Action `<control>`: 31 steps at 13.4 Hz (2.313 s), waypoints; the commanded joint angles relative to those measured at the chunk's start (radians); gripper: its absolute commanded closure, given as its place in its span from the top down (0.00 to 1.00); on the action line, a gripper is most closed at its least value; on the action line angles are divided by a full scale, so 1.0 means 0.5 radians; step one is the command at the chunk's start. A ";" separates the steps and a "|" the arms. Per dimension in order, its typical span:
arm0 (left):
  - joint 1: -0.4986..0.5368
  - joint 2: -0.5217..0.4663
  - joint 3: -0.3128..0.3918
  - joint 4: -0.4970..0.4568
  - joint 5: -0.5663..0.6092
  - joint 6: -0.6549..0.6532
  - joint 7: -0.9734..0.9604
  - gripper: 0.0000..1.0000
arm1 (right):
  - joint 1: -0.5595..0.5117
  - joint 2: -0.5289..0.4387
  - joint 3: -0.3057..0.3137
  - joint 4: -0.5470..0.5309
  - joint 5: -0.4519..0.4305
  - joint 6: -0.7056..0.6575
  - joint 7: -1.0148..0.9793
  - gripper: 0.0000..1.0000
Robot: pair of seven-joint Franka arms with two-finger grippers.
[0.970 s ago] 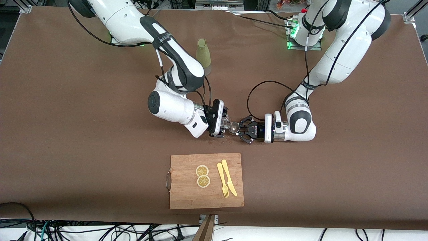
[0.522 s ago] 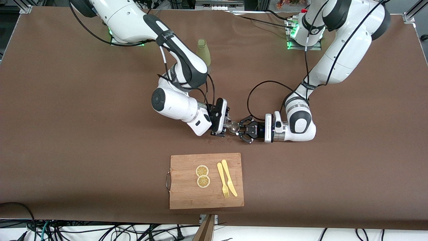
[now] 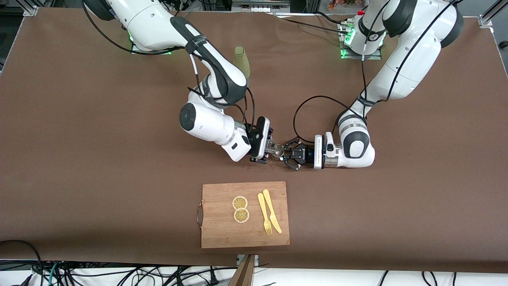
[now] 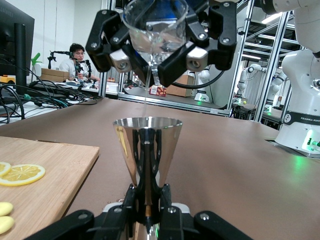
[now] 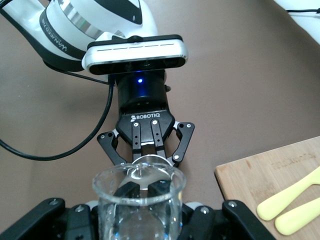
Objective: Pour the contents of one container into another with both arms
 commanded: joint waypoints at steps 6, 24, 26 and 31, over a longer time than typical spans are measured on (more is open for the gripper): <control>-0.021 -0.021 0.004 -0.034 -0.089 0.052 0.128 0.00 | -0.005 -0.011 0.049 0.016 0.241 0.055 -0.203 0.00; 0.365 -0.097 0.268 -0.059 0.232 -0.466 0.324 0.00 | -0.602 -0.241 0.031 -0.168 0.984 -0.905 -1.179 0.00; 0.470 -0.097 0.384 -0.059 0.318 -0.692 0.339 0.00 | -0.786 -0.244 0.024 -0.281 0.984 -0.976 -1.411 0.00; 0.761 -0.085 0.633 -0.034 0.591 -1.077 0.498 0.00 | -1.289 -0.159 0.018 -0.610 0.972 -1.423 -2.061 0.00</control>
